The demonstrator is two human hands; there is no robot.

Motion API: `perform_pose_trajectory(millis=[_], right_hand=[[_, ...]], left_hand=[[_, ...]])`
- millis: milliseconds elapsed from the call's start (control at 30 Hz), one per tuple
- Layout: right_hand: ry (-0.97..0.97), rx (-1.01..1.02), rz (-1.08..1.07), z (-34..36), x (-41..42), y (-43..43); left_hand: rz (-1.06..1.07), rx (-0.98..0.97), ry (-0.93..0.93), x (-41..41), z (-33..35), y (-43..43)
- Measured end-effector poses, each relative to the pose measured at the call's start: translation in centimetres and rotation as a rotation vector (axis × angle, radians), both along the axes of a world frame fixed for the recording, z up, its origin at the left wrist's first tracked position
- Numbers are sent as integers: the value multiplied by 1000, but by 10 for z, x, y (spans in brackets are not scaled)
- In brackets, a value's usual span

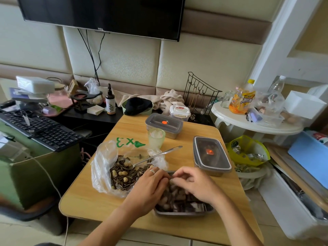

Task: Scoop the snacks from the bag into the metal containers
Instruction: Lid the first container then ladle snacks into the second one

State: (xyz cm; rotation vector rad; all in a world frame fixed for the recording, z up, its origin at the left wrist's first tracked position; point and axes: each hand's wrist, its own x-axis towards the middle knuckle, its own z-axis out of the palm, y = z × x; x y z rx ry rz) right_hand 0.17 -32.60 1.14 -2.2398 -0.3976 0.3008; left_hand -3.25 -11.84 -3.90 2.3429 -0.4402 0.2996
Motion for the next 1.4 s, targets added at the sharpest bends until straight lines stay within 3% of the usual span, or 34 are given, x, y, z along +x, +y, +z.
perform_pose_trajectory(millis=[200,300,400,533,733,900,1033,1200,1300,1400], right_hand=[[-126,15,-196,1,42,13],[-153,37,-232,7,70,36],[-161,25,-171,11,96,67],[-163,7,-87,8,123,105],[-316,-92,-93,-4,142,132],[-578,-224,-110,-18,159,141],[-538,-301,114,-22,181,172],[-509,-607,236,-11,208,218],[-490,-730,240,-9,217,230],[-546,-691,186,-12,218,229]], left_hand=[[264,-4,-91,20,9,32],[363,156,-112,35,8,52],[455,403,35,45,12,67],[558,501,230,53,5,92],[487,246,389,60,4,114],[477,219,380,60,1,121],[492,207,364,62,0,120],[501,203,403,70,4,121],[503,214,431,75,8,122],[504,224,446,78,11,121]])
